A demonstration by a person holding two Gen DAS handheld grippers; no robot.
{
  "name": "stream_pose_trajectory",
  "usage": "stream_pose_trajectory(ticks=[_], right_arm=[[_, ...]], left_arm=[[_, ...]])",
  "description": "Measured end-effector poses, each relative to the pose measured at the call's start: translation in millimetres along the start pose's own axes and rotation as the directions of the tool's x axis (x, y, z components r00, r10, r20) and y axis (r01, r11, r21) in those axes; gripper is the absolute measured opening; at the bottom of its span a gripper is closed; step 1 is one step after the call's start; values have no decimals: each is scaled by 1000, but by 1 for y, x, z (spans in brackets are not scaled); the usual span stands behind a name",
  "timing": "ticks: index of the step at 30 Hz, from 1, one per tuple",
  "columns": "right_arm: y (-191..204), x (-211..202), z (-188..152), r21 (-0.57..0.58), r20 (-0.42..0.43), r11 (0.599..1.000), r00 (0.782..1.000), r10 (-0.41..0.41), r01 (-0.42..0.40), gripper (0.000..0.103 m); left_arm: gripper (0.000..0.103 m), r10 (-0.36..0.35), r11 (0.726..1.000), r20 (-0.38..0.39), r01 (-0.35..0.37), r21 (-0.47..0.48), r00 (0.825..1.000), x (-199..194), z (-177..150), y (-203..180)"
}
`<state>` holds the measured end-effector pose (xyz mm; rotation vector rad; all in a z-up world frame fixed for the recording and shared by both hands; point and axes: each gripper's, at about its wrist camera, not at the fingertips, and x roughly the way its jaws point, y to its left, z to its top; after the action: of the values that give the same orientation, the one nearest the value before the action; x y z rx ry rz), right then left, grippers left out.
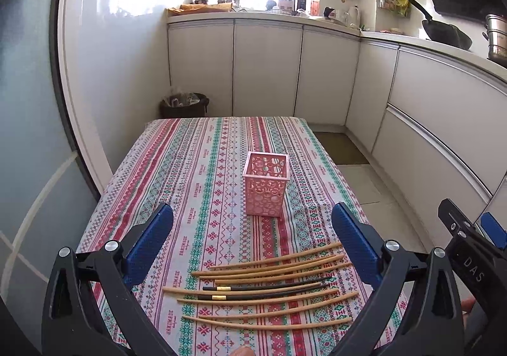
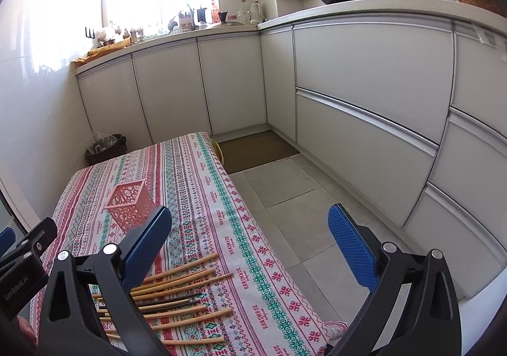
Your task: Organize utensils
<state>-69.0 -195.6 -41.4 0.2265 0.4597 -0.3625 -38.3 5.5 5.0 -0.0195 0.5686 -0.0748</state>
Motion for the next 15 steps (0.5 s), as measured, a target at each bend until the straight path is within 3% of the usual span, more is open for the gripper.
stream_pose_trajectory(ticks=[7,15], right_arm=[[-15,-19,-28,5,-36,1000,999,-6,6,96],[-23,-26,-33,15,-28,1000,999,-19,20,96]], left_arm=[[96,-20,1000,-13,20,0,1000,-19,-22,-4],[96,-24,1000,-4,24,10,1000,-28,-30,-8]])
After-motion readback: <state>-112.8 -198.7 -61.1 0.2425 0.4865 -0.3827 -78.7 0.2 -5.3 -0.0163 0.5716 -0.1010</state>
